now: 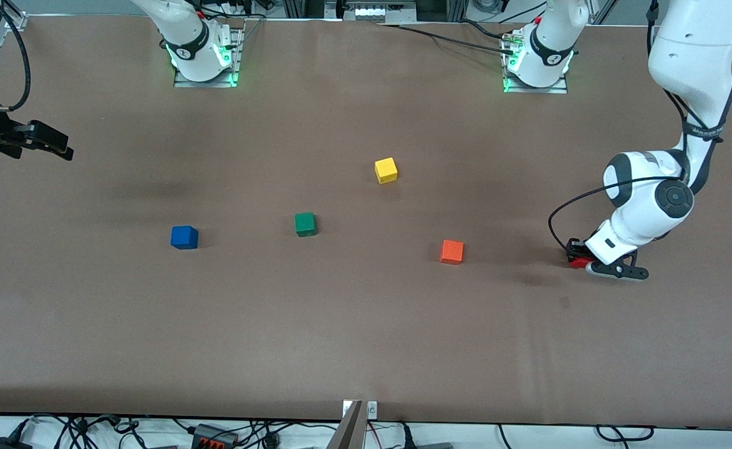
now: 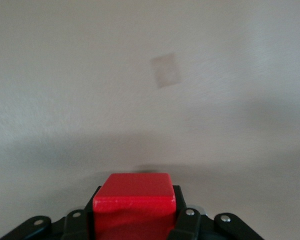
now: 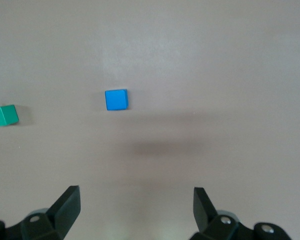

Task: Pass red block to right arm, stack on blue
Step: 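Lift the red cube with the left gripper while the right gripper advances, then bring the right gripper to the red cube held by the left gripper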

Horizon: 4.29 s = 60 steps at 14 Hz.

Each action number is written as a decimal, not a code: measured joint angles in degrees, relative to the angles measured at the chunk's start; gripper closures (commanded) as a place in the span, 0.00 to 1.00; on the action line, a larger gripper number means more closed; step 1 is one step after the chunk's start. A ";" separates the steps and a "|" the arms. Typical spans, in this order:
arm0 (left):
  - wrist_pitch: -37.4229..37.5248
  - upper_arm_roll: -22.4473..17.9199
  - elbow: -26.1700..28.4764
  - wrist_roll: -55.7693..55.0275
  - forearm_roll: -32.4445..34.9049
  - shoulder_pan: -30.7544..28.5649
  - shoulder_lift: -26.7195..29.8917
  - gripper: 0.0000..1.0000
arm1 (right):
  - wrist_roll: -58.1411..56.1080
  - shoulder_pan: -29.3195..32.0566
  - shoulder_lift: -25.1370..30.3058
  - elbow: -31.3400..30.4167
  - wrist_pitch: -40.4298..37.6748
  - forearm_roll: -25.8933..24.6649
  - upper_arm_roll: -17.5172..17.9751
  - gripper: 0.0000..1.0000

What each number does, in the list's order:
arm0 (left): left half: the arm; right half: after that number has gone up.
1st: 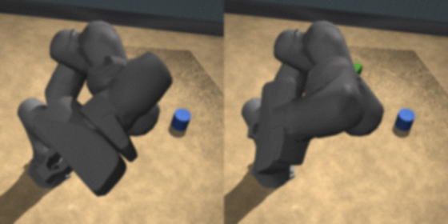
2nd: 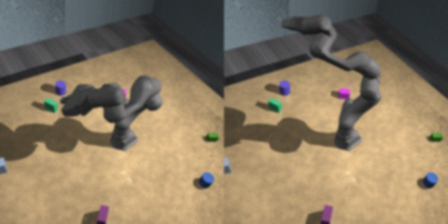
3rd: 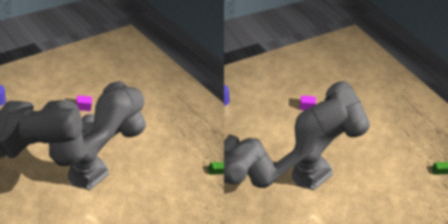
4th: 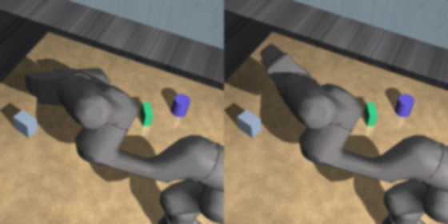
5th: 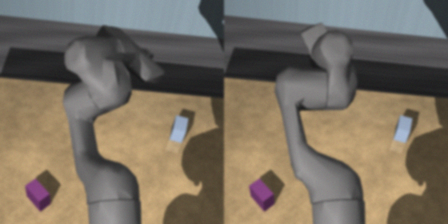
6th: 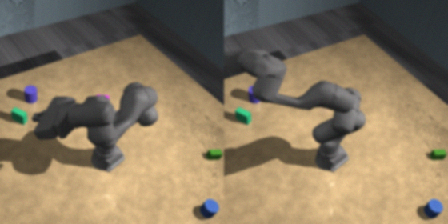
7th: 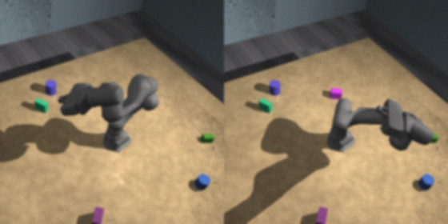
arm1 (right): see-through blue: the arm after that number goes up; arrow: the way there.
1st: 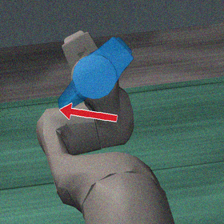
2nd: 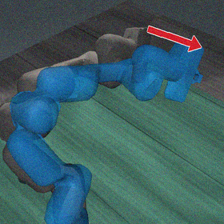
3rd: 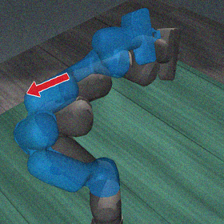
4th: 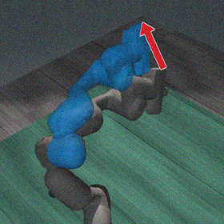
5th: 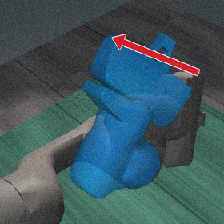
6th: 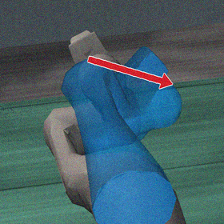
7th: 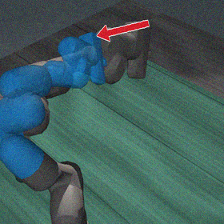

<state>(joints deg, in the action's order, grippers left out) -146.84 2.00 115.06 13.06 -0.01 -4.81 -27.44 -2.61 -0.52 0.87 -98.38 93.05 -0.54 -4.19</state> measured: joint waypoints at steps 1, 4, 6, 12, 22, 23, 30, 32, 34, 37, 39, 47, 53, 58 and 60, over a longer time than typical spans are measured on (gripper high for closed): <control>3.65 0.50 -1.41 1.74 0.00 0.01 1.53 0.79 | -0.04 -0.46 -0.31 -0.01 -0.12 0.01 0.11 0.00; 18.18 2.24 -7.46 5.73 -0.01 0.07 5.00 0.79 | 0.21 -3.32 -1.49 -0.02 -0.13 0.04 0.37 0.00; 27.31 4.44 -12.05 7.54 -0.02 0.09 5.53 0.79 | 0.23 -4.05 -2.34 -0.04 -0.15 1.80 0.40 0.00; 37.59 8.14 -21.44 25.69 -11.78 0.37 5.47 0.79 | 0.15 -4.36 -8.16 -0.12 -0.16 21.91 0.42 0.00; 36.43 8.75 -22.16 74.72 -58.64 6.38 2.18 0.83 | -5.45 -5.71 -21.66 -0.09 -0.07 62.32 0.44 0.00; 35.30 8.98 -22.22 76.65 -61.59 7.67 2.18 0.83 | -5.81 -5.76 -22.38 -0.08 -0.09 64.31 0.44 0.00; 13.17 20.16 -21.60 90.42 -79.67 12.44 1.97 0.84 | -6.39 -6.46 -25.19 -0.12 -2.47 76.25 0.42 0.00; 10.94 21.44 -21.13 95.00 -85.78 13.17 1.90 0.84 | -7.35 -6.34 -27.58 -0.18 -5.66 80.88 0.32 0.00; 10.66 21.72 -20.44 100.12 -92.16 13.95 1.41 0.84 | -8.20 -6.26 -30.10 -0.15 -8.04 84.19 0.20 0.00; 10.65 21.90 -20.25 106.93 -99.48 15.20 -0.54 0.84 | -9.71 -6.46 -31.86 -0.04 -11.04 88.34 0.26 0.00; 10.65 21.93 -20.25 110.66 -104.64 16.54 -1.63 0.84 | -10.03 -7.10 -31.87 0.39 -11.41 90.56 0.37 0.00; 10.64 21.89 -20.52 111.66 -105.80 16.90 -1.85 0.83 | -15.06 -12.54 -34.48 4.90 -9.58 91.29 0.37 0.00; 10.64 21.86 -20.52 111.73 -105.81 16.82 -1.85 0.83 | -14.68 -16.94 -34.64 7.55 -2.62 91.67 0.39 0.00; 10.64 21.84 -20.52 111.79 -105.81 16.73 -1.85 0.83 | -12.64 -18.47 -35.92 10.10 -1.31 94.10 0.39 0.00; 10.64 21.84 -20.52 111.81 -105.81 16.73 -1.85 0.83 | -12.64 -19.58 -36.34 10.11 -0.99 95.86 0.40 0.00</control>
<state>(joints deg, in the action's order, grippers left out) -136.20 23.84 94.53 124.86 -105.81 11.92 -29.30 -15.26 -20.10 -35.47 -88.27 92.06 95.32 -3.79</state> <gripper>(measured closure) 0.445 0.000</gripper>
